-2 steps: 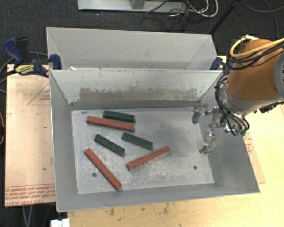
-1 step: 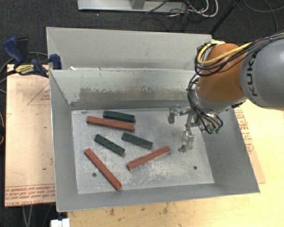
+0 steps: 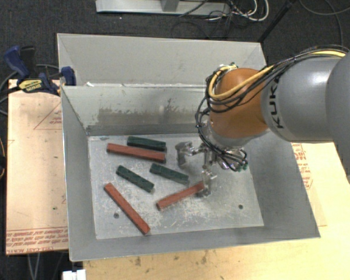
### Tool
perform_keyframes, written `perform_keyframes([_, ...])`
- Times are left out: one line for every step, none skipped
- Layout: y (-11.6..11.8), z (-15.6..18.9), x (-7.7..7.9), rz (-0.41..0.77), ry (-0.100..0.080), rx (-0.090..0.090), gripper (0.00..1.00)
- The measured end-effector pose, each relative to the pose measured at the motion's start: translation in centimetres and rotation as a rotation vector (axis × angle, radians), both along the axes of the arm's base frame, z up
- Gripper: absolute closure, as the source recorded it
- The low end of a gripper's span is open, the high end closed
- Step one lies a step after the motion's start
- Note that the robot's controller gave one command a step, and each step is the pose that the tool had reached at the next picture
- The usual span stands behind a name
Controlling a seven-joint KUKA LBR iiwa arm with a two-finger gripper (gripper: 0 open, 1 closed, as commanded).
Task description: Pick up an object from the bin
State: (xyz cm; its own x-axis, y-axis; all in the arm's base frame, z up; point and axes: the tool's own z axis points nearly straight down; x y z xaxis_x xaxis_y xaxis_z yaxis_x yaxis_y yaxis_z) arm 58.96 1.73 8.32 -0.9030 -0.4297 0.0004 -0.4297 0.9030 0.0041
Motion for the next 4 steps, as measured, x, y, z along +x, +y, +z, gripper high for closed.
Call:
perform_keyframes([-4.5,-1.3,-2.7,0.087,0.000,-0.004,0.00])
perform_keyframes([-0.6,-1.2,5.2,-0.134,-0.009,0.000,0.00])
perform_keyframes([3.7,-1.3,-0.8,-0.107,0.001,-0.001,0.00])
perform_keyframes([4.5,-1.4,-6.8,0.052,0.001,-0.002,0.00])
